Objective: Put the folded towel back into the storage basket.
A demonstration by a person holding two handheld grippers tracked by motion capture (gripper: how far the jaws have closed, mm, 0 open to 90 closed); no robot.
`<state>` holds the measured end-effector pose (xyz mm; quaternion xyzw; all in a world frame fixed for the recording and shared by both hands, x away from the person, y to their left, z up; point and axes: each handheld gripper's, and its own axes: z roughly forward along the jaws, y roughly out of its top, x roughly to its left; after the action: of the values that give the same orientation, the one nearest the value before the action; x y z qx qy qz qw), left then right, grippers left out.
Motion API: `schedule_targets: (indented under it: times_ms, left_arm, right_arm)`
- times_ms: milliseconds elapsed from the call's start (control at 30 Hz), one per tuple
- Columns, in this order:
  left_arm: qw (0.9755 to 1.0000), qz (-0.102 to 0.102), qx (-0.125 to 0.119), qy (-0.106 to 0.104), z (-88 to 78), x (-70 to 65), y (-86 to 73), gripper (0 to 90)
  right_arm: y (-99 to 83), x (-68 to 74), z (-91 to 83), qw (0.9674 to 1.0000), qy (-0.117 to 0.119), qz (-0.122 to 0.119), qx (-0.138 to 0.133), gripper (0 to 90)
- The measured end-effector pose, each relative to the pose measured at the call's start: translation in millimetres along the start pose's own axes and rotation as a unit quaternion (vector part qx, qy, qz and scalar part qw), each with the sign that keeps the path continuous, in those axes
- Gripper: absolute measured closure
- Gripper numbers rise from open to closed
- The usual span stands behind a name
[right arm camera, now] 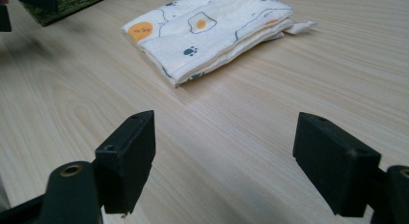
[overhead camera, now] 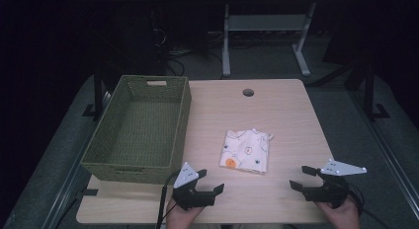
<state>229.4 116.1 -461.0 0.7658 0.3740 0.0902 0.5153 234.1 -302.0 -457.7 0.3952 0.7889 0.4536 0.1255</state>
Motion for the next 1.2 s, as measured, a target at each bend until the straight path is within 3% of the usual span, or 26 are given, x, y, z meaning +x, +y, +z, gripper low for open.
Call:
schedule_targets:
  times_ms: [367, 667, 867, 1033, 1200]
  left_arm:
    - [1.0, 0.002, -0.002, -0.003, -2.0, -2.5, -0.8, 19.5]
    - [0.9999, 0.011, 0.008, -0.005, 5.5, -8.5, 1.6, 18.4]
    - [0.9994, 0.003, 0.027, -0.023, 20.8, -12.0, 13.5, 18.4]
    - [0.9992, -0.013, 0.031, -0.022, 27.4, -7.8, 20.7, 18.5]
    - [0.9992, -0.018, 0.03, -0.017, 34.7, -3.1, 27.8, 18.8]
  right_arm:
    - [0.5, 1.9, 0.7, 1.0, -0.001, 0.003, 0.003, 23.3]
    - [2.8, -1.2, 6.3, 0.9999, 0.005, 0.008, 0.004, 23.3]
    - [17.9, -2.2, 12.8, 0.9998, 0.016, 0.011, 0.004, 22.7]
    - [28.3, -6.5, 16.5, 0.9996, 0.02, 0.012, 0.014, 23.4]
    - [36.1, -16.8, 20.5, 0.9988, 0.032, 0.034, 0.016, 23.7]
